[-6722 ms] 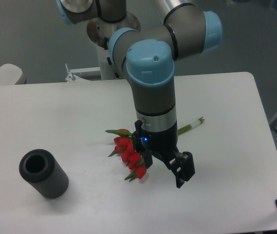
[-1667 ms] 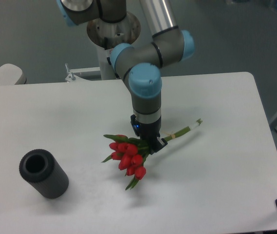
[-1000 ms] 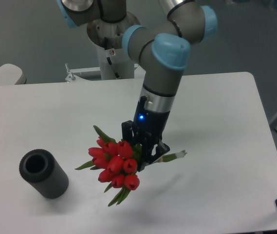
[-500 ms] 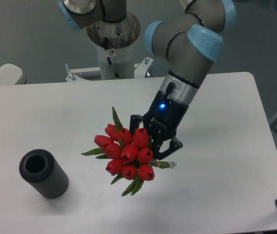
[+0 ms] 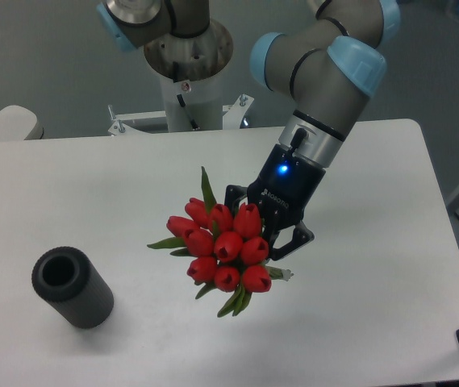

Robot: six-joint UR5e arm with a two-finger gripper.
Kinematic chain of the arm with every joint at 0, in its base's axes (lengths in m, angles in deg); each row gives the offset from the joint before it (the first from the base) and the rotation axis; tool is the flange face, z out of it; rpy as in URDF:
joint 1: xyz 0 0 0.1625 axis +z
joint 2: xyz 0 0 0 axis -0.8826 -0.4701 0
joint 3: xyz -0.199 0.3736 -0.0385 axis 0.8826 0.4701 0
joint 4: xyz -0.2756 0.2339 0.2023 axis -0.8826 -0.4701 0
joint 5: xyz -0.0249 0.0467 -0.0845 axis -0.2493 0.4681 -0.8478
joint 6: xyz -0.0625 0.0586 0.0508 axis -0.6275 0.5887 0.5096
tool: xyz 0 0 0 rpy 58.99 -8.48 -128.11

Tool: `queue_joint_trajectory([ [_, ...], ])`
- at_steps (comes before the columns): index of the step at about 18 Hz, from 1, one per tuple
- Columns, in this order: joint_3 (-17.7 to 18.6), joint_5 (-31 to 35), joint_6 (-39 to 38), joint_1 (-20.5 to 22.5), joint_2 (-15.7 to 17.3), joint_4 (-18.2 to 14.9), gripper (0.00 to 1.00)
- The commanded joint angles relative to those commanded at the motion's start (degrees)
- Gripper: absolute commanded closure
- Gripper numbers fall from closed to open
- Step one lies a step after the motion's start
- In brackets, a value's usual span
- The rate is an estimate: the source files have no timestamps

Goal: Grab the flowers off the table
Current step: 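Raise the red tulip bunch higher above the table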

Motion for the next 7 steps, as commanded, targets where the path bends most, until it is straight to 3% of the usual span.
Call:
queue_joint_trajectory([
  [7,-0.1,0.0,-0.1,0.1,0.0,0.0,0.64],
])
